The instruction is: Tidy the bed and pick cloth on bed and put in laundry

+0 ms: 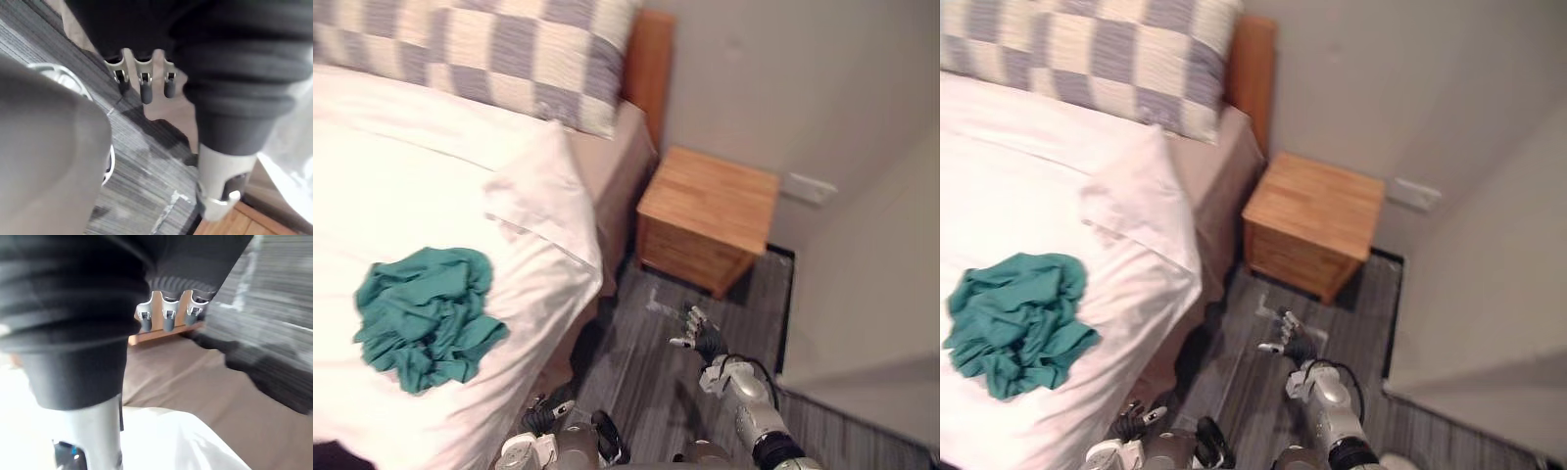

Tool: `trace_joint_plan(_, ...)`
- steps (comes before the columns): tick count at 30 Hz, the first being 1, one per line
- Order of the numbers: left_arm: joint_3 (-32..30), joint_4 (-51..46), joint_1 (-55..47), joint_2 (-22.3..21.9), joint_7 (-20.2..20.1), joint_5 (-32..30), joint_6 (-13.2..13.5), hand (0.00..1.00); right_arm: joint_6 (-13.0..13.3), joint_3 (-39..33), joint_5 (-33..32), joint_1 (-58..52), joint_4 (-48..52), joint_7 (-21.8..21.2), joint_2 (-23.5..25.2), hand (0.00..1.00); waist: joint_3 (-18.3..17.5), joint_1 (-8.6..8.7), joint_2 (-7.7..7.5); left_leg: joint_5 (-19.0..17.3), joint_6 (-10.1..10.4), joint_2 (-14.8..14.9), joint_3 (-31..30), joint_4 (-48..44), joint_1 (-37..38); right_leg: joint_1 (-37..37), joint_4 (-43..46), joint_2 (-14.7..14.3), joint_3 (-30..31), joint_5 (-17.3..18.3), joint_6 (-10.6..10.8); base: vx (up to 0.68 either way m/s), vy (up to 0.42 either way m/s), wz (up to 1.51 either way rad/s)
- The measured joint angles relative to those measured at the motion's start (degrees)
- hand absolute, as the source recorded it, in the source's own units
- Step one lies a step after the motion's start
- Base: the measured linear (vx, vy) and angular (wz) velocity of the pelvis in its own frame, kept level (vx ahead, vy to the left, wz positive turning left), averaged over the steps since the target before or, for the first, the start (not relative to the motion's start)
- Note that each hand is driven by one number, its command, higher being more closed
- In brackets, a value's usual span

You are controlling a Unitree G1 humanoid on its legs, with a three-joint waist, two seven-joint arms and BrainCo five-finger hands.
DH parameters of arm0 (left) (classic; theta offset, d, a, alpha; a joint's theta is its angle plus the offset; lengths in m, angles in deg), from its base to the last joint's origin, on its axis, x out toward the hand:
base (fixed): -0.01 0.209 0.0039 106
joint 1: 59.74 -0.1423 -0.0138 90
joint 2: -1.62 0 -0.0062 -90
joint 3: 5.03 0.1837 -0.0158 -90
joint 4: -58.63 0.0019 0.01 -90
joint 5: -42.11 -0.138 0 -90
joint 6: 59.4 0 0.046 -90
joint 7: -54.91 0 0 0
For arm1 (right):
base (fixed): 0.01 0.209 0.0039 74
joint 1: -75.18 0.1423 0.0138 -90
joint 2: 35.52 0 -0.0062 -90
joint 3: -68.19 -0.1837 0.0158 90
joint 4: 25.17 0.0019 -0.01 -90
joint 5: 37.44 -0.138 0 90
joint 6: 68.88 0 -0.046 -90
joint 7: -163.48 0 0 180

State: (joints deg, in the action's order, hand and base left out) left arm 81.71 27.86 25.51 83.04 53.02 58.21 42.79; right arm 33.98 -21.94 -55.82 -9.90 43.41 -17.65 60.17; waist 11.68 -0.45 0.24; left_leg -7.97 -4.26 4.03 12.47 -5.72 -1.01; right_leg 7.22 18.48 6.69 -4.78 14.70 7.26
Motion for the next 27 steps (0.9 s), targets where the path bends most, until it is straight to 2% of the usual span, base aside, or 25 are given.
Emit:
trace_joint_plan(1, -0.06, -0.08, -1.23, 1.41, -0.42, -0.16, 0.12, 0.00, -0.70, -3.31, 0.23, -0.35, 5.28, 3.17, -0.43, 0.00, -0.66, 0.73, -2.20, 0.73, 1.20, -2.05, -5.93, 1.48, -1.37, 0.20, -8.79, 0.70, 8.79, -2.22, -0.44, 0.26, -0.365, 2.34)
trace_joint_plan(2, -0.22, -0.40, -1.45, 3.04, -0.69, -0.15, 0.17, 0.00, -0.92, -5.15, 0.19, -0.27, 7.80, 4.36, -0.32, 0.00, -0.84, 0.97, -4.89, 1.15, 2.58, -3.71, -6.42, -1.60, -2.44, 0.04, -12.06, 2.61, 11.77, 0.08, -0.70, 0.23, -0.339, 2.47)
trace_joint_plan(3, -0.96, -0.55, -1.68, 4.20, -0.72, -0.05, -0.14, 0.00, -1.18, -8.74, 0.28, -0.08, 12.48, 5.94, -1.40, 0.00, -0.54, 1.37, -6.26, -1.85, 4.87, -3.65, -7.51, -9.53, -5.55, -2.07, -14.45, 2.92, 13.13, -6.10, 2.99, 0.31, -0.448, 2.35)
trace_joint_plan(4, -2.03, -0.76, -3.01, 4.08, -1.12, 0.54, -0.29, 0.00, -1.80, -12.02, 0.38, 1.04, 15.03, 7.59, -4.10, 0.00, -0.93, 1.19, -5.96, -3.44, 7.37, -1.51, -11.88, -13.84, -7.16, -3.75, -11.93, -0.35, 12.81, -10.65, -0.09, 0.25, -0.378, 1.95)
trace_joint_plan(6, -2.57, -1.45, -5.87, 3.89, -2.38, 1.48, -0.79, 0.00, -2.10, -11.77, 0.44, 4.58, 17.18, 7.58, -6.22, 0.00, -1.39, -0.40, -4.55, -4.88, 9.41, 1.51, -14.46, -15.23, -7.16, -4.49, -10.31, -3.34, 12.29, -10.76, -0.53, 0.23, -0.289, 0.72)
trace_joint_plan(7, -3.40, -1.44, -7.47, 3.59, -3.69, 2.14, -1.89, 0.00, -2.18, -10.04, 0.70, 9.18, 19.88, 6.67, -7.48, 0.00, -1.83, -0.64, -3.79, -5.33, 10.17, 3.27, -16.60, -15.19, -7.31, -5.41, -10.05, -5.48, 11.84, -10.80, -0.59, 0.21, -0.207, 0.42)
trace_joint_plan(10, -5.87, -1.68, -7.56, 2.19, -5.45, 3.70, -4.33, 0.00, -5.48, -6.08, 5.38, 18.35, 21.33, 3.94, -11.31, 0.00, -3.05, -1.37, -3.54, -3.78, 11.85, 4.48, -18.75, -12.12, -6.57, -5.77, -11.15, -6.58, 9.46, -10.97, -0.89, 0.14, -0.182, 0.48)
trace_joint_plan(11, -7.21, -1.72, -7.07, 1.16, -6.06, 4.28, -5.51, 0.00, -7.66, -2.24, 8.94, 23.64, 19.37, 2.26, -14.07, 0.00, -3.14, -2.25, -3.58, -2.10, 12.30, 4.51, -19.49, -9.02, -5.39, -7.57, -13.64, -6.47, 8.28, -11.39, -1.63, 0.06, -0.102, 0.39)
trace_joint_plan(13, -8.30, -1.67, -7.11, 0.52, -6.17, 4.17, -6.15, 0.00, -10.11, 1.32, 11.03, 27.87, 16.76, 0.90, -15.33, 0.00, -3.31, -3.18, -3.59, -0.29, 12.59, 4.47, -19.45, -6.29, -4.86, -8.56, -15.09, -6.17, 7.08, -11.40, -2.27, 0.05, -0.105, 0.44)
trace_joint_plan(15, -8.93, -1.33, -7.10, 0.39, -6.19, 1.65, -6.58, 0.00, -14.10, 4.32, 14.23, 33.59, 11.22, -0.76, -15.65, 0.00, -3.35, -3.34, -3.45, 2.05, 12.08, 4.54, -17.61, -3.36, -6.14, -8.58, -15.57, -4.92, 2.78, -10.21, -4.25, 0.00, -0.067, 0.80)
trace_joint_plan(16, -9.32, -1.31, -7.07, 0.36, -6.25, 0.93, -6.54, 0.00, -15.33, 4.83, 15.15, 34.53, 9.57, -1.09, -15.77, 0.00, -3.36, -3.32, -3.42, 2.28, 11.04, 5.06, -14.65, -3.07, -6.60, -8.66, -15.87, -4.66, 1.56, -10.16, -4.45, -0.03, -0.035, 0.96)
trace_joint_plan(17, -9.61, -1.14, -6.68, 0.38, -6.31, -0.45, -6.59, 0.00, -17.25, 5.29, 16.72, 35.56, 6.61, -1.86, -16.51, 0.00, -3.22, -3.26, -3.16, 2.69, 8.65, 7.23, -7.26, -3.52, -7.08, -8.79, -15.96, -4.18, -1.23, -10.16, -4.47, -0.02, -0.012, 0.92)
trace_joint_plan(18, -9.48, -1.10, -6.24, 0.32, -6.54, -1.81, -6.69, 0.00, -18.45, 5.47, 18.22, 35.91, 4.03, -2.49, -17.70, 1.00, -2.94, -3.30, -2.58, 3.83, 7.64, 8.49, -1.76, -3.45, -7.14, -9.37, -15.96, -3.74, -3.13, -10.14, -4.48, -0.02, 0.000, 1.12)
trace_joint_plan(19, -8.94, -1.14, -5.94, 0.28, -7.12, -2.70, -6.71, 0.00, -19.59, 5.60, 18.94, 36.42, 1.35, -2.86, -18.85, 0.00, -2.96, -3.27, -1.77, 5.53, 7.95, 9.24, 1.47, -2.86, -7.17, -9.70, -15.84, -3.29, -5.15, -10.09, -4.49, 0.00, 0.031, 1.05)
trace_joint_plan(20, -7.42, -1.25, -5.49, 0.25, -7.38, -3.46, -6.79, 0.00, -20.57, 6.02, 20.65, 37.68, -2.22, -3.05, -19.95, 0.00, -2.58, -3.20, -1.17, 8.40, 10.60, 8.64, 2.11, -1.01, -6.76, -10.16, -15.76, -2.42, -6.86, -9.94, -4.27, -0.03, 0.115, 1.03)
trace_joint_plan(21, -5.41, -1.63, -5.27, 0.53, -7.53, -3.68, -6.94, 0.00, -21.70, 6.16, 22.89, 38.77, -6.28, -3.29, -20.20, 0.00, -2.48, -3.21, -1.10, 10.14, 10.27, 6.67, 0.85, 1.54, -6.60, -10.15, -15.56, -1.10, -8.14, -9.72, -3.91, -0.03, 0.131, 0.78)
trace_joint_plan(24, -2.17, -2.40, -4.92, 1.09, -7.37, -3.64, -7.61, 0.00, -23.35, 7.72, 25.18, 41.48, -15.58, -3.34, -19.75, 0.00, -2.05, -3.67, -1.06, 12.28, 9.53, 4.16, -0.62, 5.06, -5.74, -10.22, -14.55, 0.79, -9.95, -9.35, -3.24, -0.05, 0.132, 0.49)
trace_joint_plan(27, 0.14, -3.09, -4.80, 1.90, -7.35, -3.62, -7.56, 0.00, -22.59, 7.69, 25.13, 43.54, -20.19, -2.22, -19.66, 0.00, -1.29, -4.12, -0.63, 15.33, 8.72, 2.36, -0.70, 9.98, -4.85, -9.08, -14.44, 1.95, -10.42, -9.00, -2.44, -0.08, 0.081, 0.12)
